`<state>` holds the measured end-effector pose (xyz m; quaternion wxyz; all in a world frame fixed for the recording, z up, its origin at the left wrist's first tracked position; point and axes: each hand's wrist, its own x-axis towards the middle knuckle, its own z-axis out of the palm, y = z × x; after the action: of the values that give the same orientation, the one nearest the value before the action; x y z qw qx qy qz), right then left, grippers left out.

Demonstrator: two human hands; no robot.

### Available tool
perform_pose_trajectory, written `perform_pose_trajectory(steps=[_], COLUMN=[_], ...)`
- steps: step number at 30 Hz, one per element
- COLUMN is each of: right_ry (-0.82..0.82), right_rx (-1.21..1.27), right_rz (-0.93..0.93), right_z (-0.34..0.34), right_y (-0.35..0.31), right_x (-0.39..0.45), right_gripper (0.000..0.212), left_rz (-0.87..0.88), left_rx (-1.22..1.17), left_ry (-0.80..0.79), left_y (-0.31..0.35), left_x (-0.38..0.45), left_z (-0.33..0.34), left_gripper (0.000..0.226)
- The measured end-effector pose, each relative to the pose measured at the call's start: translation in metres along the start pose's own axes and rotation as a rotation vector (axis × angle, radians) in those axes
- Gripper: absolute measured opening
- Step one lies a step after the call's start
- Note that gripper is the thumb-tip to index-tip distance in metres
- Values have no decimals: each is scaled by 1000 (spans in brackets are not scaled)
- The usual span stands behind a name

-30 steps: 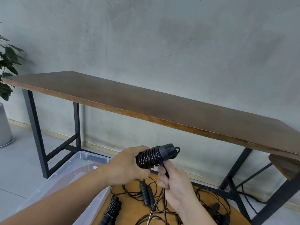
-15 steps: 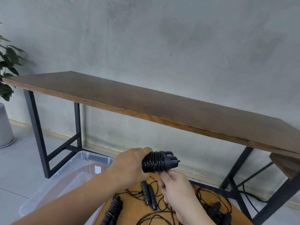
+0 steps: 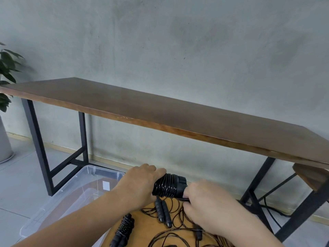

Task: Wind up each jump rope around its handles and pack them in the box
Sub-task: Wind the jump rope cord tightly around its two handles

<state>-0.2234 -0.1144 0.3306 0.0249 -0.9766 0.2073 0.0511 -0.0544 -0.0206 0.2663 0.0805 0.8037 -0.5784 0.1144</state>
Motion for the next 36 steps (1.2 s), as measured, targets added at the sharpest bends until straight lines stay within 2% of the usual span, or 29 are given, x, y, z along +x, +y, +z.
perform_pose_trajectory(steps=[4,8,14,20,22,24,26,29,31,33,36], right_ry=[12,-76,-265,-346,-340,-344,-317,-239,-178,-81,102], right_rx=[-102,-3,412,846,1038,1188,1317,1628,1809,1862,1773], right_rz=[-116,-194,-251,-317,-291,-265,-236,-176,-184,-140,-24], right_z=[-31,-54,-57,-29,-14,2,15,27,29,28,31], right_y=[7,19,37,51,54,56,57,50,39,31,21], right_x=[1,12,40,56,58,61,63,62,59,56,53], right_gripper=[22,21,15,5,9,22,26,14,21,30,41], left_rz=[68,153,215,183,144,116,97,44,-15,-67,-121], left_rx=[-54,-138,-327,-633,-746,-819,-871,-989,-1055,-1105,-1131], left_ry=[-62,-90,-236,-334,-342,-352,-337,-237,-165,-139,-117], left_y=[-1,-3,-4,-3,-5,-5,-4,-1,1,4,6], left_x=[-3,-5,-11,-20,-22,-25,-26,-26,-25,-23,-22], left_z=[-4,-16,-35,-49,-52,-54,-54,-51,-47,-43,-37], left_gripper=[53,41,33,39,43,46,43,38,40,45,45])
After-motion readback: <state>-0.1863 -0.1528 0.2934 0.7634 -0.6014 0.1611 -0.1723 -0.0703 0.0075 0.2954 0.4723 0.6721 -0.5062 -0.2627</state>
